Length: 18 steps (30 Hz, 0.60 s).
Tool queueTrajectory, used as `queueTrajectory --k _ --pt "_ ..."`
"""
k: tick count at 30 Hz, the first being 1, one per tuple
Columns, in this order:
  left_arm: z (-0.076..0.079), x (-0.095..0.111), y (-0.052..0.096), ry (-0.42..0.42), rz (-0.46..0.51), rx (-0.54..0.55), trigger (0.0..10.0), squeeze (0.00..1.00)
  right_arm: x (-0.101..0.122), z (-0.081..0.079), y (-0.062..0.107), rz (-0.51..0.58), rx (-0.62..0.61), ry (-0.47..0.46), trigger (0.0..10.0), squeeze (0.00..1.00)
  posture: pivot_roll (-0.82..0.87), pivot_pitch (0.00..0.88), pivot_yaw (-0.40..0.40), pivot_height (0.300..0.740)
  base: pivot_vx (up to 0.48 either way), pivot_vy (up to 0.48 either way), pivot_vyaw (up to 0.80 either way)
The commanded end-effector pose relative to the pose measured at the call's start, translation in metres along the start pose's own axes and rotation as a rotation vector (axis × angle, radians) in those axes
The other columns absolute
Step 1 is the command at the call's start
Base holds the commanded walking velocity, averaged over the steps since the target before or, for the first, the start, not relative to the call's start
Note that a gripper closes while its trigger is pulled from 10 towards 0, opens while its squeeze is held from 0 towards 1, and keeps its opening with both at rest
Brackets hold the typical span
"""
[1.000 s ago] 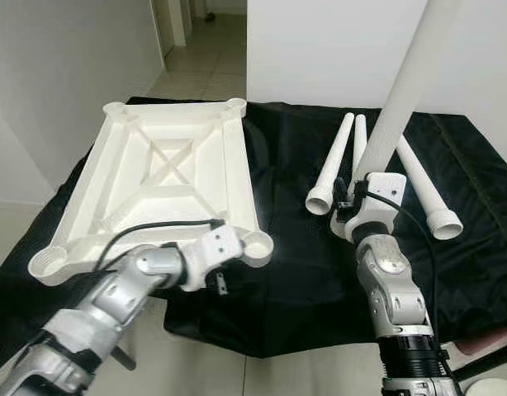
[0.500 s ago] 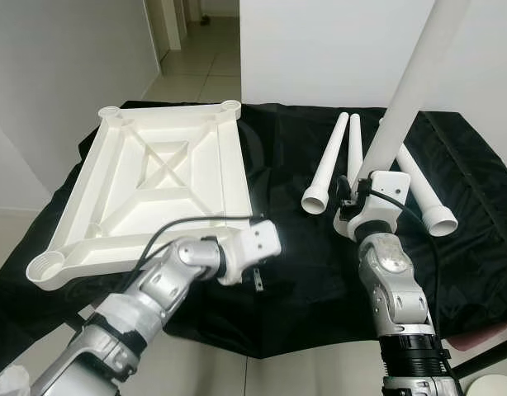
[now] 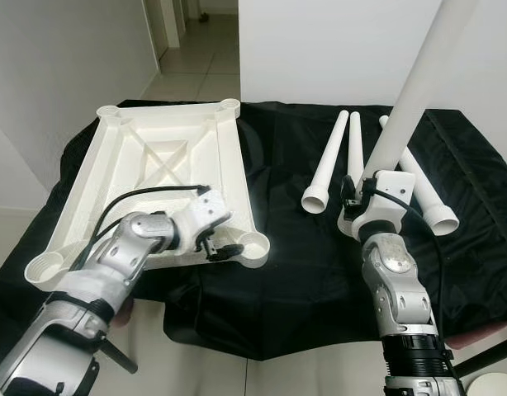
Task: Building children table
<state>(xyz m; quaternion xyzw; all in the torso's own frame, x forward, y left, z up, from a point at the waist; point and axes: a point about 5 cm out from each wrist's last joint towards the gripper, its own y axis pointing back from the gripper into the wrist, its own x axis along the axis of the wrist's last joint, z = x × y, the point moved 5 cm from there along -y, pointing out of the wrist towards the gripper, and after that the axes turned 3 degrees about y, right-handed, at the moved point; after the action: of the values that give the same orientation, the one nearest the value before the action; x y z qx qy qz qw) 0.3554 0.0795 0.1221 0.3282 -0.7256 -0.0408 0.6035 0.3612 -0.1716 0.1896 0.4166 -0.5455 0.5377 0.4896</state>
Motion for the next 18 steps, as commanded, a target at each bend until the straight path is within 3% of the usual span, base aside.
queueTrajectory --k 1,7,8,9,11,14,18 --pt "0.004 -0.014 0.004 0.010 -0.054 -0.019 10.0 0.00 0.005 -0.001 -0.001 0.023 0.004 0.003 10.0 0.00 -0.01 0.010 0.059 0.740 0.000 0.000 0.00" --pt "0.018 -0.027 0.013 0.057 -0.061 -0.104 10.0 0.00 0.005 0.000 0.000 0.020 0.005 0.011 10.0 0.00 -0.02 0.008 0.049 0.740 0.000 0.000 0.00" --pt "0.020 -0.024 0.014 0.061 -0.037 -0.109 10.0 0.00 0.005 0.000 0.000 0.019 0.006 0.012 10.0 0.00 -0.02 0.007 0.047 0.740 0.000 0.000 0.00" --pt "0.018 -0.010 0.018 0.132 0.056 -0.105 10.0 0.00 0.005 -0.001 0.000 0.019 0.012 0.017 10.0 0.00 -0.02 0.006 0.044 0.740 0.000 0.000 0.00" --pt "0.018 -0.010 0.018 0.132 0.056 -0.105 10.0 0.00 0.005 -0.001 0.000 0.019 0.012 0.017 10.0 0.00 -0.02 0.006 0.044 0.740 0.000 0.000 0.00" --pt "0.020 0.003 0.030 0.202 0.153 -0.128 10.0 0.00 0.005 -0.003 -0.001 0.017 0.024 0.021 10.0 0.00 -0.01 0.000 0.032 0.740 0.000 0.000 0.00" --pt "0.025 -0.003 0.035 0.220 0.144 -0.124 10.0 0.00 0.004 -0.007 -0.002 0.015 0.040 0.022 10.0 0.00 -0.01 0.000 0.023 0.740 0.000 0.000 0.00"
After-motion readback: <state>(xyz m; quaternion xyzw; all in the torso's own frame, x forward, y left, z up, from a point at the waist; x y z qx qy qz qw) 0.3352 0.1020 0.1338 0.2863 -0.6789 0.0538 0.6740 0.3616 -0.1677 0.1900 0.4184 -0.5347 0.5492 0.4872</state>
